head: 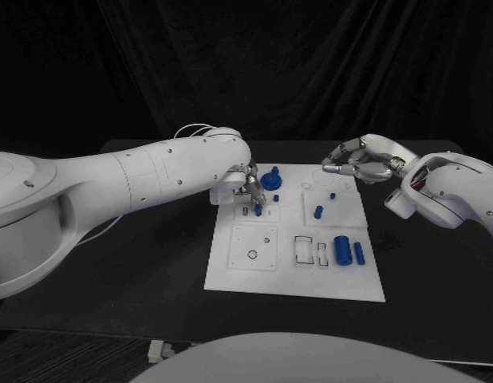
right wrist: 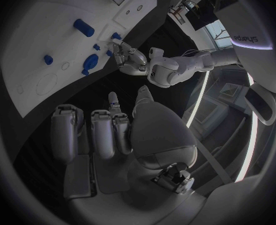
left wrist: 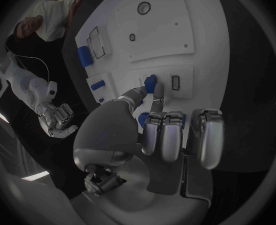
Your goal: Assemble the parts on the task board
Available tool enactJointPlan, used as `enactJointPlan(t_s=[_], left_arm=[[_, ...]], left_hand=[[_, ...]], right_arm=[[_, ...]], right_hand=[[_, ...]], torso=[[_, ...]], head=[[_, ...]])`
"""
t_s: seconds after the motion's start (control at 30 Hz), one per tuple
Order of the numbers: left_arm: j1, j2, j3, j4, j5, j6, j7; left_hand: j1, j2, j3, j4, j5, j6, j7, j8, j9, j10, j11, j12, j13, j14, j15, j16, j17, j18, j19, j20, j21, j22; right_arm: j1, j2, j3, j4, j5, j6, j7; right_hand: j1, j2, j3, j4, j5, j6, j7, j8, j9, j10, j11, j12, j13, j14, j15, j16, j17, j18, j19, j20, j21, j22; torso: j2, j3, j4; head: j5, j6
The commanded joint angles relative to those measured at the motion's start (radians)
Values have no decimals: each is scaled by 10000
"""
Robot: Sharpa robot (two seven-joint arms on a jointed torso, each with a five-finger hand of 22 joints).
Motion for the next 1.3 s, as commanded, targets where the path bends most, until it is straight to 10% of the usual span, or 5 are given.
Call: enactJointPlan(t_s=[0.03,1.3], left_arm=[[-54,27,-4,15,84,57,92],[-73,-450,-3,817,-282,-776,77]], left_hand=[[-10,79,542,-478,54,-39,-59,15,-1,1040,-81,35,2634,1057,-70,26,2634,94,294,-57,-29,1594],[-32,-9,574,-525,-3,-65,-51,8,61,1040,-71,35,2634,1057,-63,26,2634,123,225,-53,-118,1496]], right_arm=[[-37,-17,7,11,-31,95,-129],[-152,-57,7,-63,-31,114,-128]], right_hand=[[80,19,-58,8,33,19,33,-23,-16,757,49,-52,2199,584,77,-67,1182,48,209,41,-40,2137],[123,25,-81,11,34,23,37,-25,-19,751,59,-56,2192,573,85,-80,1157,54,193,50,-68,2127]], torso=[[2,4,-2],[-29,6,3]], head=[[10,-2],[-33,-2]])
